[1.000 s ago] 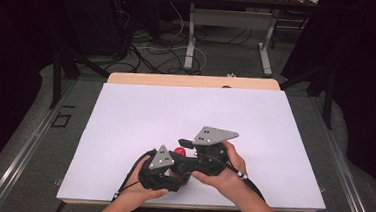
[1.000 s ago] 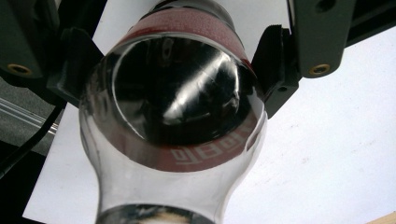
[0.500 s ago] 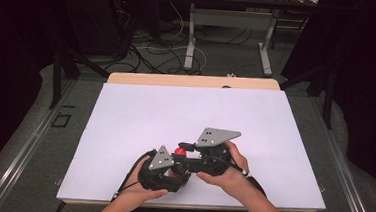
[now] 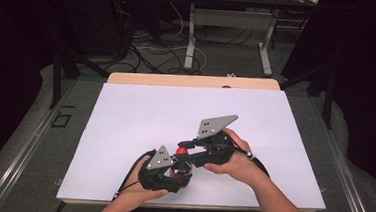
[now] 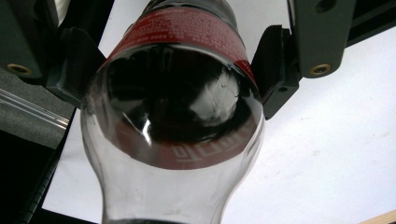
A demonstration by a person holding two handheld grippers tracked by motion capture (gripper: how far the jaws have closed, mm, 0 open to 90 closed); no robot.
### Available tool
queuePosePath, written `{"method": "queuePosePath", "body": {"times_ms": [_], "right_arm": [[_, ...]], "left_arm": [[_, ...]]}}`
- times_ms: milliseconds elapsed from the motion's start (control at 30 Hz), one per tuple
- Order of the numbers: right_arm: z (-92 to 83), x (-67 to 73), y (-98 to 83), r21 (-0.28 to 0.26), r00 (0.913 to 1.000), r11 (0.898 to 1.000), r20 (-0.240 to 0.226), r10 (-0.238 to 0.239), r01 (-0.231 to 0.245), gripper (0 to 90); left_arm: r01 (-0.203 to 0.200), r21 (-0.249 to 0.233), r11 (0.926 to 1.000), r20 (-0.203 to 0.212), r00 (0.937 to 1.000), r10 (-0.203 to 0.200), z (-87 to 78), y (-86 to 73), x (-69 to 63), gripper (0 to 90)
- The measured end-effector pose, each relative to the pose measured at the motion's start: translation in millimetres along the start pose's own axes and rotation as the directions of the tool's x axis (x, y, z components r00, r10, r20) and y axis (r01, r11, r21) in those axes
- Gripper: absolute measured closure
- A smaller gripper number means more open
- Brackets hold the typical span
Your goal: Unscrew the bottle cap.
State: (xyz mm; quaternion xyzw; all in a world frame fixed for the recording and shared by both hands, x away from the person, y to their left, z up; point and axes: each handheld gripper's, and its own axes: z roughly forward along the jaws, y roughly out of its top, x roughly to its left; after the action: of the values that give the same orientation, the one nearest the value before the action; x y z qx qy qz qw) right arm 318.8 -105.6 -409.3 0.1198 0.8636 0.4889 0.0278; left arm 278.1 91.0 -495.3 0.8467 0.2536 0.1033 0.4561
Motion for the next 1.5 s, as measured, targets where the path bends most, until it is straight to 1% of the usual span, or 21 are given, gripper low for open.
{"method": "queuePosePath", "body": {"times_ms": [67, 133, 233, 300, 400, 500, 533, 600, 700, 767, 833, 900, 933, 967, 1067, 1133, 1267, 1333, 1367, 1433, 1500], "right_arm": [[0.3, 0.4, 0.4, 0.004, 0.9999, 1.000, 0.009, -0.006, 0.006, 61.8], [0.6, -1.4, 0.2, -0.011, 0.9999, 1.000, -0.003, -0.014, 0.014, 61.8], [-1.6, -3.7, -0.6, -0.021, 0.9991, 1.000, -0.033, -0.024, 0.024, 61.6], [-1.1, -4.0, -1.0, -0.020, 0.9987, 0.999, -0.039, -0.031, 0.031, 61.3], [0.4, 1.1, -1.7, -0.037, 0.9994, 0.999, 0.015, -0.030, 0.030, 59.1], [-4.2, 7.6, -0.6, -0.077, 0.9986, 0.997, 0.051, 0.011, -0.007, 51.6], [-5.4, 9.7, -0.1, -0.108, 0.9970, 0.994, 0.074, 0.022, -0.014, 51.1], [-8.3, 14.2, 1.1, -0.130, 0.9906, 0.990, 0.119, 0.067, -0.051, 50.8], [-6.8, 20.0, 1.5, -0.153, 0.9743, 0.982, 0.179, 0.136, -0.109, 49.4], [-2.8, 23.5, 1.3, -0.155, 0.9655, 0.980, 0.209, 0.156, -0.125, 49.0], [2.3, 26.0, 0.0, -0.150, 0.9559, 0.979, 0.240, 0.169, -0.135, 48.2], [7.7, 28.1, -1.3, -0.152, 0.9514, 0.978, 0.253, 0.176, -0.140, 46.5], [12.9, 28.8, -2.4, -0.151, 0.9449, 0.980, 0.279, 0.172, -0.134, 46.5], [12.9, 28.8, -2.4, -0.151, 0.9449, 0.980, 0.279, 0.172, -0.134, 46.5], [17.1, 29.0, -4.5, -0.151, 0.9372, 0.979, 0.301, 0.177, -0.136, 48.6], [16.6, 29.0, -6.0, -0.160, 0.9376, 0.977, 0.296, 0.182, -0.139, 51.3], [10.9, 26.6, -8.0, -0.173, 0.9535, 0.975, 0.241, 0.181, -0.141, 58.6], [7.7, 25.4, -9.0, -0.163, 0.9595, 0.976, 0.219, 0.177, -0.143, 60.1], [7.0, 24.1, -9.3, -0.162, 0.9649, 0.979, 0.208, 0.160, -0.127, 60.2], [5.4, 21.9, -9.3, -0.147, 0.9738, 0.984, 0.187, 0.130, -0.103, 60.6], [4.1, 17.6, -9.2, -0.132, 0.9865, 0.989, 0.139, 0.086, -0.068, 60.9]], "left_arm": [[0.002, -0.013, 0.9999, -0.005, 1.0000, -0.002, 0.4, -0.9, 0.0, 29.2], [0.004, -0.029, 0.9996, -0.006, 1.0000, -0.004, -0.3, -1.3, 0.5, 29.3], [-0.011, -0.020, 0.9997, 0.004, 0.9999, 0.011, -2.4, -0.2, 0.1, 29.6], [0.000, -0.021, 0.9998, -0.014, 0.9999, 0.000, -0.9, -0.3, -1.2, 29.7], [0.005, -0.026, 0.9997, -0.024, 0.9997, -0.005, -0.1, 0.1, -0.3, 29.7], [0.010, -0.021, 0.9997, -0.037, 0.9992, -0.011, -0.4, -0.9, 1.0, 29.8], [0.010, -0.013, 0.9999, -0.036, 0.9993, -0.010, -0.9, -1.0, 2.0, 29.8], [0.017, -0.008, 0.9998, -0.039, 0.9991, -0.017, -1.0, -1.1, 2.2, 29.8], [0.019, -0.024, 0.9995, -0.051, 0.9985, -0.020, 0.1, -0.8, 1.9, 29.8], [0.019, -0.019, 0.9996, -0.052, 0.9985, -0.020, -1.0, -0.3, 2.2, 29.8], [0.021, -0.027, 0.9994, -0.050, 0.9985, -0.023, -1.2, -0.2, 1.8, 29.8], [0.016, -0.033, 0.9993, -0.056, 0.9983, -0.018, -1.3, -0.2, 0.8, 29.8], [0.026, -0.034, 0.9991, -0.055, 0.9981, -0.028, -1.3, 0.1, -0.2, 29.8], [0.025, -0.030, 0.9992, -0.050, 0.9984, -0.026, -2.1, 0.4, 0.0, 29.8], [0.022, -0.041, 0.9989, -0.057, 0.9981, -0.024, -3.4, 0.5, 0.4, 29.8], [0.022, -0.044, 0.9988, -0.055, 0.9982, -0.024, -4.7, 0.6, 1.1, 29.8], [0.026, -0.044, 0.9987, -0.058, 0.9979, -0.029, -5.7, 0.3, 2.7, 29.9], [0.027, -0.044, 0.9987, -0.057, 0.9979, -0.029, -5.3, 0.0, 2.5, 29.9], [0.020, -0.049, 0.9986, -0.065, 0.9976, -0.023, -4.8, -0.2, 1.8, 29.9], [0.017, -0.046, 0.9988, -0.049, 0.9986, -0.019, -4.8, -0.2, 1.5, 29.9], [0.014, -0.034, 0.9993, -0.036, 0.9993, -0.015, -5.6, -0.4, 1.0, 29.9]]}}
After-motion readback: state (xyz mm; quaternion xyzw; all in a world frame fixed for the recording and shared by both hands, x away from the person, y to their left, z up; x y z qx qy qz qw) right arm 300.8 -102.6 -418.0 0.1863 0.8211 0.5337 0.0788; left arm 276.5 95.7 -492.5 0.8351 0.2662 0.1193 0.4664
